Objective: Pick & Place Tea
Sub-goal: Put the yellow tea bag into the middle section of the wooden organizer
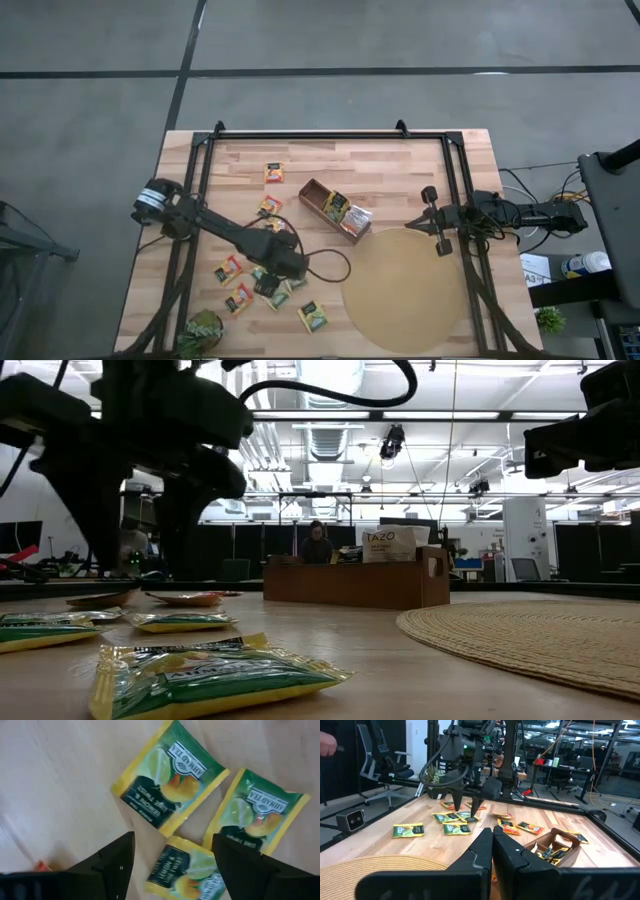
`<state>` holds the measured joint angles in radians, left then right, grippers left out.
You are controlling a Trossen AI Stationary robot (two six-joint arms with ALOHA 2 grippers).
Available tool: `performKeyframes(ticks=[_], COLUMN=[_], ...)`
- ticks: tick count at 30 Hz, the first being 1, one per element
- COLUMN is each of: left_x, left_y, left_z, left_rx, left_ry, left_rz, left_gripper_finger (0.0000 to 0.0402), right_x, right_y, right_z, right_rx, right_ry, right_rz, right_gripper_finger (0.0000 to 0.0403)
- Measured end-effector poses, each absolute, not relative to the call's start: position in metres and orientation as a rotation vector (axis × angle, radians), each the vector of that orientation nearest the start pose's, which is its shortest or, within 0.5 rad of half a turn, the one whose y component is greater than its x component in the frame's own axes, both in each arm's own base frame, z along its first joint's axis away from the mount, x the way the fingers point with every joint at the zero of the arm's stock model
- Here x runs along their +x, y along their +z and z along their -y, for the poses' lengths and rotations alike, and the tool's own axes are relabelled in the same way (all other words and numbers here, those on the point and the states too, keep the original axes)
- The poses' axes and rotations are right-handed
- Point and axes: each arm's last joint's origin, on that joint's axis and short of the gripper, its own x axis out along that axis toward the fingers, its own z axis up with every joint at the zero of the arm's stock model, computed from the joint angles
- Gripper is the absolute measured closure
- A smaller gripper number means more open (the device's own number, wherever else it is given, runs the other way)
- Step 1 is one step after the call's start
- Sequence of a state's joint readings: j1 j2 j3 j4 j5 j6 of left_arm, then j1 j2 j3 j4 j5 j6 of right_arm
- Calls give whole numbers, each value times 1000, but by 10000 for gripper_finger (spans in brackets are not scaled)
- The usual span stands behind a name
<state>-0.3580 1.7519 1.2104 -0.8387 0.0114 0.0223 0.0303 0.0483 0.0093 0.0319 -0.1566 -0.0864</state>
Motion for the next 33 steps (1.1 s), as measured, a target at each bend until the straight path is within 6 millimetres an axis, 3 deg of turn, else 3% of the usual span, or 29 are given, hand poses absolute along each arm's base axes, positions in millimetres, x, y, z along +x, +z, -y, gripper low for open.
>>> performKeyframes(ticks=[16,33], left_x=[329,334], left_y=[186,181], left_z=[89,92], left_rx=[279,224], left_ry=[-322,-281], left_rz=[-1276,-1249], left_gripper_finger=[143,143], right_x=[100,100], right_y=[166,166], right_z=[-8,-8], right_rx=[-86,-86], right_ry=[188,188], right_rz=[2,1], right_gripper_finger=[394,394])
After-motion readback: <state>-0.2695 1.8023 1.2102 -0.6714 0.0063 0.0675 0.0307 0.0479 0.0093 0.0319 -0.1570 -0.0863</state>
